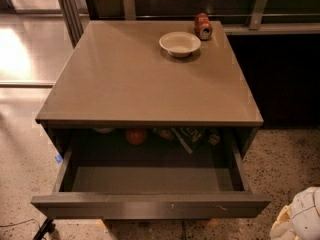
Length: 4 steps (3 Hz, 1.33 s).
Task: Close top drawer
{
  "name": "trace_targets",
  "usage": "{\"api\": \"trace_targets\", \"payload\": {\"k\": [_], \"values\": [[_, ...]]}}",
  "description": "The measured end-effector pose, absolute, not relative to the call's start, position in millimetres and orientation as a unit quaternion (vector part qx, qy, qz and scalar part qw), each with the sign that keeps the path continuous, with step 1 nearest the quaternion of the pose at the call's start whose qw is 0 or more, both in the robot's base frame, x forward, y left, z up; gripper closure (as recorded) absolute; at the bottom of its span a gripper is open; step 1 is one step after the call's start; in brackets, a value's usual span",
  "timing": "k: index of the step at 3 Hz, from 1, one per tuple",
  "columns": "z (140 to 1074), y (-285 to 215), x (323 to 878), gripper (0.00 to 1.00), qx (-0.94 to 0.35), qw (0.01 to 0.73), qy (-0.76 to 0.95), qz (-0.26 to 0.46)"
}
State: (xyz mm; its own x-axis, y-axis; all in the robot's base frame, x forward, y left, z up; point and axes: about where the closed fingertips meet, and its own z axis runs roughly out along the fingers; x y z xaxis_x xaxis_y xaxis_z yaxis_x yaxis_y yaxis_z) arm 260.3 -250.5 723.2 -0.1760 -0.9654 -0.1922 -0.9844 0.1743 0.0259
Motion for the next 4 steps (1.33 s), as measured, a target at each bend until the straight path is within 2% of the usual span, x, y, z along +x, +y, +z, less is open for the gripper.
{"api": "trace_targets", "payload": {"k": [1, 3, 4], "values": [[700.5, -233.0, 256.2, 1.00, -0.649, 0.063, 0.753, 0.085], [664.3, -158.1, 187.9, 1.00, -0.731, 0.040, 0.674, 0.103], [664.3, -158.2, 188.0, 1.00, -0.730, 0.040, 0.674, 0.103]]}}
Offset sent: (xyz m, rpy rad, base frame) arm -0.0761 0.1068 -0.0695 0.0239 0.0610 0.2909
